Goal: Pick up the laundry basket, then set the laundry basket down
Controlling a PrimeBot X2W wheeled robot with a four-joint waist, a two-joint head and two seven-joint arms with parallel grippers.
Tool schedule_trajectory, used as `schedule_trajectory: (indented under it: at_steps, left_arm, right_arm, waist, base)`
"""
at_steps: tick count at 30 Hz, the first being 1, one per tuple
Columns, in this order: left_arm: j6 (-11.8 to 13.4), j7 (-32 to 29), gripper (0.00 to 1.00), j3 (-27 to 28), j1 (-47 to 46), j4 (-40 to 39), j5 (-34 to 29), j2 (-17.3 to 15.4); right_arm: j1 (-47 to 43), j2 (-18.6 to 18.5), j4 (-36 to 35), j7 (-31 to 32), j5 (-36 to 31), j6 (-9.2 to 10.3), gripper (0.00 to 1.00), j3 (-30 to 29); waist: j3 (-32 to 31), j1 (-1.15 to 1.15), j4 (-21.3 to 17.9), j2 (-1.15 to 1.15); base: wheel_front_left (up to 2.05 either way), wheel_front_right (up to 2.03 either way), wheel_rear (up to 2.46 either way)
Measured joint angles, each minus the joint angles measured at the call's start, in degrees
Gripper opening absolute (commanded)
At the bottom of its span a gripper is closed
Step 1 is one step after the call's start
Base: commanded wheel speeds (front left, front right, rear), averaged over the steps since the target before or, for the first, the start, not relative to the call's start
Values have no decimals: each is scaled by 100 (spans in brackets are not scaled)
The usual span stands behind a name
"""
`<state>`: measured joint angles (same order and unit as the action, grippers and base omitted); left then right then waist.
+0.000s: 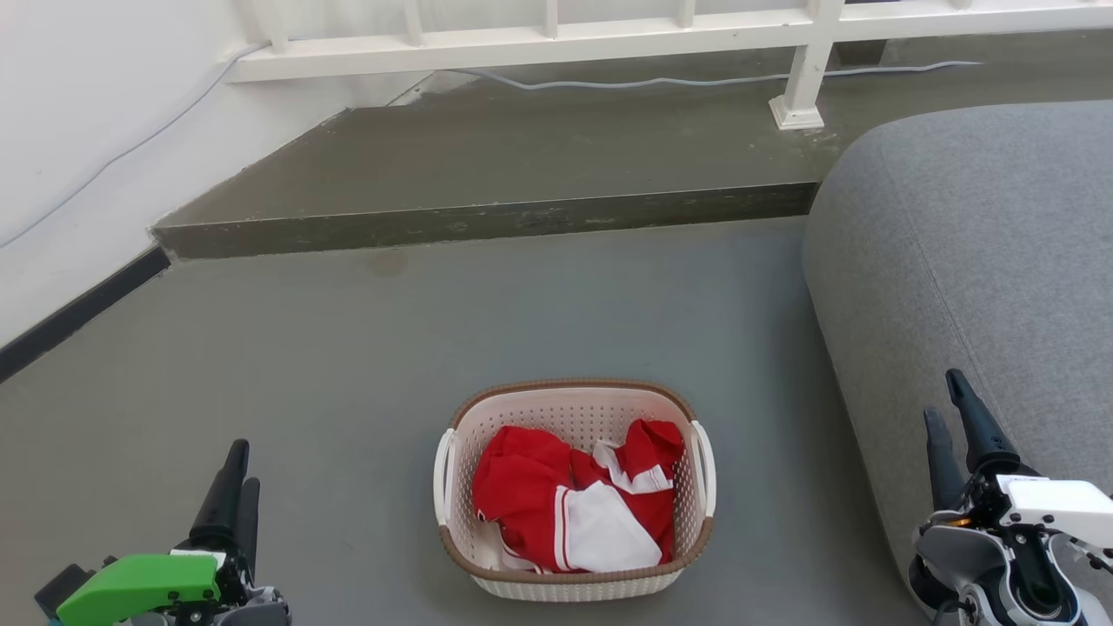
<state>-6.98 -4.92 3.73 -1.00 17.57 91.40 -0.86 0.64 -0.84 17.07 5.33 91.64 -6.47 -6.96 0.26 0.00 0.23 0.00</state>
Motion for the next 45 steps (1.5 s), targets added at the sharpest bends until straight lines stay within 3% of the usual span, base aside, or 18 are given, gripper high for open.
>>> schedule_trajectory:
  at_steps: [9, 20, 32, 45]
  left_arm:
    - [0, 185, 100, -170, -13, -172, -375, -42]
    - [-1, 405, 100, -408, -16, -255, -1154, -245]
    - [51, 648, 100, -527, -140, -431, -2543, -409]
    - [155, 859, 100, -706, -144, -626, -3527, -398]
  right_arm:
    - [7, -48, -183, -144, -243, -1, 100, 156]
    - [27, -333, -385, -425, -1051, -1, 100, 508]
    - [81, -583, -494, -659, -2184, -3, 100, 886]
    - [161, -601, -737, -881, -3240, 60, 100, 996]
  waist:
    - [8, 0, 20, 0]
    - [29, 0, 49, 0]
    - [67, 0, 102, 0]
    - [96, 0, 133, 0]
  base:
    - [0, 0, 0]
    - [0, 0, 0]
    - [0, 0, 0]
    - [0, 0, 0]
